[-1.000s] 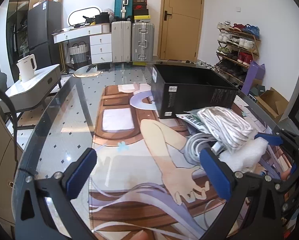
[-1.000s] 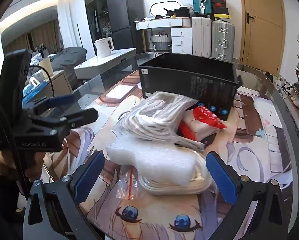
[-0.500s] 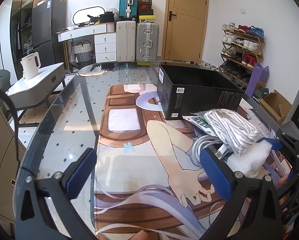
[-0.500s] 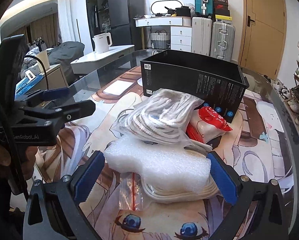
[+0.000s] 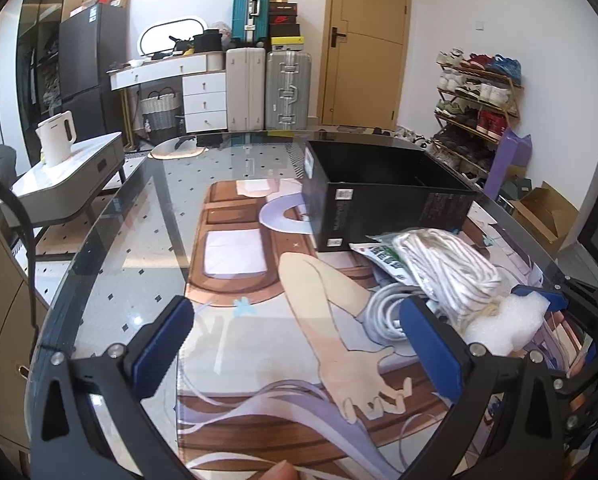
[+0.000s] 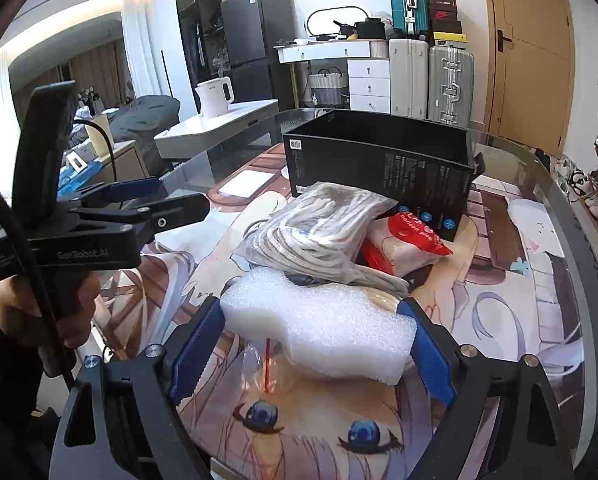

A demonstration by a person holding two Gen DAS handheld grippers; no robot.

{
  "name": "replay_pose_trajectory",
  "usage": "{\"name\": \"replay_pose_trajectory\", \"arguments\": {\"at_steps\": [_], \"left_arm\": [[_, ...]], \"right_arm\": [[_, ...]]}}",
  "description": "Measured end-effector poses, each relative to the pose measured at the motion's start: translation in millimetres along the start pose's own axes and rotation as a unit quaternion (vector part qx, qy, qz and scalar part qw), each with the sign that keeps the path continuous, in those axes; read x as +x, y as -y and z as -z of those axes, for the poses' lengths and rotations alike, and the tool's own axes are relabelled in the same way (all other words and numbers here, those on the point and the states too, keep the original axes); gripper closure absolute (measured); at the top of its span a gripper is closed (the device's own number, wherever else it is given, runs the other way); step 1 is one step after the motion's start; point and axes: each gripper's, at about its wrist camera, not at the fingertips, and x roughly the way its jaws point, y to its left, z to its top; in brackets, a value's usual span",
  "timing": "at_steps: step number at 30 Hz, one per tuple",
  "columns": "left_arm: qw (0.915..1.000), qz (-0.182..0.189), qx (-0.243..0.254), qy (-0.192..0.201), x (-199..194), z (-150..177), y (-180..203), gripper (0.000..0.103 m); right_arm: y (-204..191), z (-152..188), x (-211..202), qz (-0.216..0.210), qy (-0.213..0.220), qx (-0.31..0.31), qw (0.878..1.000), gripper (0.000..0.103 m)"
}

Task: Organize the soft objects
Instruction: 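Grasp the white foam block with the right gripper while the left gripper grasps the bagged rope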

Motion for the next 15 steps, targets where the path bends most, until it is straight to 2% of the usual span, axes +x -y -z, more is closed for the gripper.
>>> {"name": "replay_pose_trajectory", "arguments": {"at_steps": [4,8,15], "left_arm": [[0.9999,0.008,0.005,-0.004,-0.8,-0.6,6.6,0.000],[0.9997,0.019,0.010,0.005,-5.4,-1.8,11.5,0.000],[0.9985,0.048,0.029,-0.001,-6.8,-7.3,28.7,0.000]], "right_arm": [[9.4,1.2,-13.1,-0.003,0.008,0.014,1.000,0.014],[25.5,-1.0,-30.8,0.008,0.041,0.040,0.998,0.014],[38.6,-8.8,-44.2,0.043,0.066,0.062,0.995,0.014]]}}
